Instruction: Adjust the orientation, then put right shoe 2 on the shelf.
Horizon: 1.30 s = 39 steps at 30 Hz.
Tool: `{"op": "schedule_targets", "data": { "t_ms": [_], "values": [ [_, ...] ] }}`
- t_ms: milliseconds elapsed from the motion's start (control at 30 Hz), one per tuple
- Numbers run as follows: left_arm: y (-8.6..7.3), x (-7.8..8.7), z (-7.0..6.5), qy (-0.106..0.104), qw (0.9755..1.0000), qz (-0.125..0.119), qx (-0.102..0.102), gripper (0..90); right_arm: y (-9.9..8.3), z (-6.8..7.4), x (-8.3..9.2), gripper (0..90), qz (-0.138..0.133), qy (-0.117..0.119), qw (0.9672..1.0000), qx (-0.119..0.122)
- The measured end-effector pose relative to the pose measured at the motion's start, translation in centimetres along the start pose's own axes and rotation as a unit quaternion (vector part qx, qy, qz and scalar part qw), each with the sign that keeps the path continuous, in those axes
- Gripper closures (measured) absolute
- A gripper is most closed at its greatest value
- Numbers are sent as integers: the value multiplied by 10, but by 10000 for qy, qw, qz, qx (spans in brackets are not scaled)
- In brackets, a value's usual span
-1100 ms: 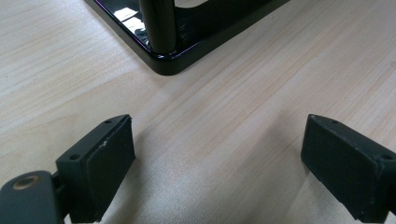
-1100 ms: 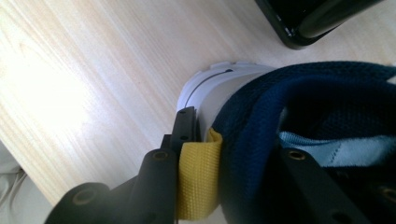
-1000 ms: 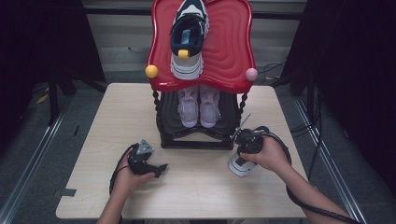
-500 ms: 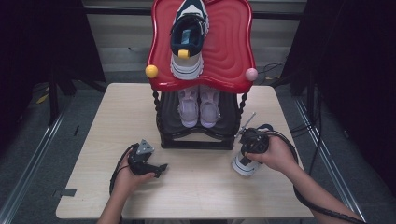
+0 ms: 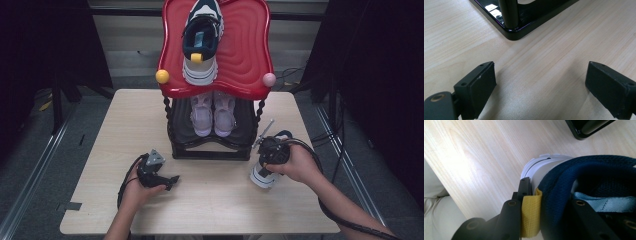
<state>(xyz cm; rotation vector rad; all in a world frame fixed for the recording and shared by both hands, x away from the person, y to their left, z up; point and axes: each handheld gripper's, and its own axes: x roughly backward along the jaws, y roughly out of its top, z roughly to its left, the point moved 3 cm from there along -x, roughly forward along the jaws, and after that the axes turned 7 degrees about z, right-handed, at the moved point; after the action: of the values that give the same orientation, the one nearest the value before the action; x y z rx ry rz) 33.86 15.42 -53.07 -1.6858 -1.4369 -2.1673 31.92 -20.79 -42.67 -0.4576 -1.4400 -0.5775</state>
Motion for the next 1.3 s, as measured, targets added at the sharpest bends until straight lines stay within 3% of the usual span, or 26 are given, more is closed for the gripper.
{"op": "schedule_targets", "data": {
  "t_ms": [33,100,267,433,467,500,533,567,767,800,867,933,967,1000,1033,1167,1300],
  "values": [
    [0,0,0,-1,10000,0,3,91,-1,-1,2,721,-7,-24,9999,108],
    [0,0,0,-2,10000,-2,5,91,0,1,8,721,-5,-19,10000,56],
    [0,0,0,1,10000,-6,-2,91,-2,1,25,721,-98,-64,9997,197],
    [0,0,0,13,10000,-20,-2,90,-3,4,61,723,-165,-210,9990,354],
    [0,0,0,13,10000,-20,-1,90,-3,4,61,723,-165,-210,9990,354],
    [0,0,0,12,10000,-18,0,90,-4,6,75,723,-196,-244,9987,394],
    [0,0,0,12,10000,-18,0,90,-4,6,75,723,-196,-244,9987,394],
    [0,0,0,7,10000,-4,-4,90,-5,7,91,723,-206,-357,9980,469],
    [0,0,0,8,10000,-7,-1,90,-6,12,143,728,-319,-518,9962,616],
    [0,0,0,8,10000,-7,-1,90,-6,12,143,728,-319,-518,9962,616],
    [0,0,0,8,10000,-4,-4,90,-6,15,172,732,-441,-552,9953,656],
    [0,0,0,8,10000,-5,-4,90,-6,17,181,733,-444,-565,9950,698],
    [0,0,0,-4,10000,15,0,90,-4,18,198,735,-445,-652,9937,801],
    [0,0,0,-4,10000,15,0,90,-4,18,198,735,-445,-652,9937,801],
    [0,0,0,-5,10000,13,-1,90,-2,21,215,737,-451,-710,9927,861],
    [0,0,0,2,10000,-1,2,90,4,30,252,741,-378,-1048,9879,1075],
    [0,0,0,3,10000,0,0,90,17,37,289,743,-405,-1506,9785,1352]
  ]
}}
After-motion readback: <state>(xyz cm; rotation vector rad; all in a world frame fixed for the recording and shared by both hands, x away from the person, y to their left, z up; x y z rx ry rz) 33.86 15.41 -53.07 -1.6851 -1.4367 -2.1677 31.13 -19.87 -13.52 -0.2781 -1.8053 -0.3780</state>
